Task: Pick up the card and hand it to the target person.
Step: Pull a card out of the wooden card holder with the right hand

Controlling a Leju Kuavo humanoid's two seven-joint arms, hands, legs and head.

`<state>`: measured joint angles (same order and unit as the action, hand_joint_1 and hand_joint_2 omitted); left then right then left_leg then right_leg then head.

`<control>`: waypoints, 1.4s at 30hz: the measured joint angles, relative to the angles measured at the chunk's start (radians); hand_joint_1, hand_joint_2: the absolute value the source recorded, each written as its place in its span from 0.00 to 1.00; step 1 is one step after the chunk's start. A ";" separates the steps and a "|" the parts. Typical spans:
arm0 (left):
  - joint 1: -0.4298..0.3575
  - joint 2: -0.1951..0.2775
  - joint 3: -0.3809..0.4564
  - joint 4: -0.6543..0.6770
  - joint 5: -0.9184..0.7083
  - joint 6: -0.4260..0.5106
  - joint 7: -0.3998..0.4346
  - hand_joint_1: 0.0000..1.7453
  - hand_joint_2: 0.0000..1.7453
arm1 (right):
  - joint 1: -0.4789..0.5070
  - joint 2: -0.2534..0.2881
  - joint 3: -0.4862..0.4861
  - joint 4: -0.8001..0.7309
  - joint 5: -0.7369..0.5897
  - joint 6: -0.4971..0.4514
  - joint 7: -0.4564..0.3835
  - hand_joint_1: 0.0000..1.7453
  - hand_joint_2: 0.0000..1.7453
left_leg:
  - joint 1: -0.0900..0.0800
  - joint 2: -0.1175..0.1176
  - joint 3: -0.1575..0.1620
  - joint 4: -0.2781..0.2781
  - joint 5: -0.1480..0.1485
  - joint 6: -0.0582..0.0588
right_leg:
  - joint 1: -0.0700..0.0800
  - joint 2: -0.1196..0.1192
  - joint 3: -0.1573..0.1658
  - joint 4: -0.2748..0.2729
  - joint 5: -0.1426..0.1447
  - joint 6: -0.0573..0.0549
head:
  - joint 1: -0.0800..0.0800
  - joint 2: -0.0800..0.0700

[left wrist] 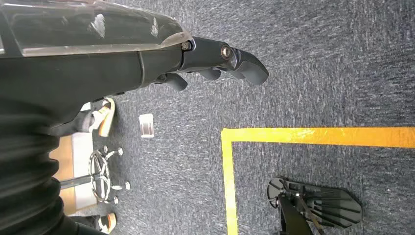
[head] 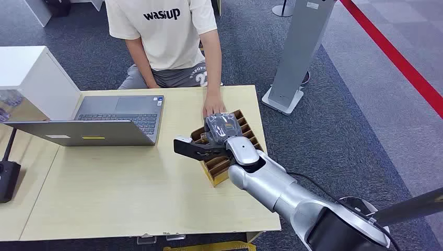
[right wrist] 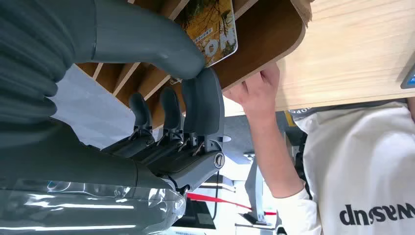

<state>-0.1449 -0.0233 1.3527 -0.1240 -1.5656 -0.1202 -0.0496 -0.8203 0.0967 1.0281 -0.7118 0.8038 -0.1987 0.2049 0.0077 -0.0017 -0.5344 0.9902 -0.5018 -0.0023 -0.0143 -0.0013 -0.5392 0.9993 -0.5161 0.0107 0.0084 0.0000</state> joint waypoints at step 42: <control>0.001 0.000 0.000 0.000 0.000 0.000 -0.002 0.00 1.00 | 0.000 0.000 0.000 -0.007 -0.005 0.012 -0.002 0.54 1.00 | 0.000 0.000 0.000 0.000 0.000 0.000 | 0.000 0.000 0.000 0.000 0.000 0.000 | 0.000 0.000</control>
<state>-0.1442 -0.0231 1.3527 -0.1240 -1.5656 -0.1205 -0.0519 -0.8202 0.0969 1.0285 -0.7189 0.7984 -0.1868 0.2026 0.0077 -0.0017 -0.5345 0.9901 -0.5018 -0.0023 -0.0143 -0.0013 -0.5392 0.9992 -0.5161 0.0107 0.0084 0.0000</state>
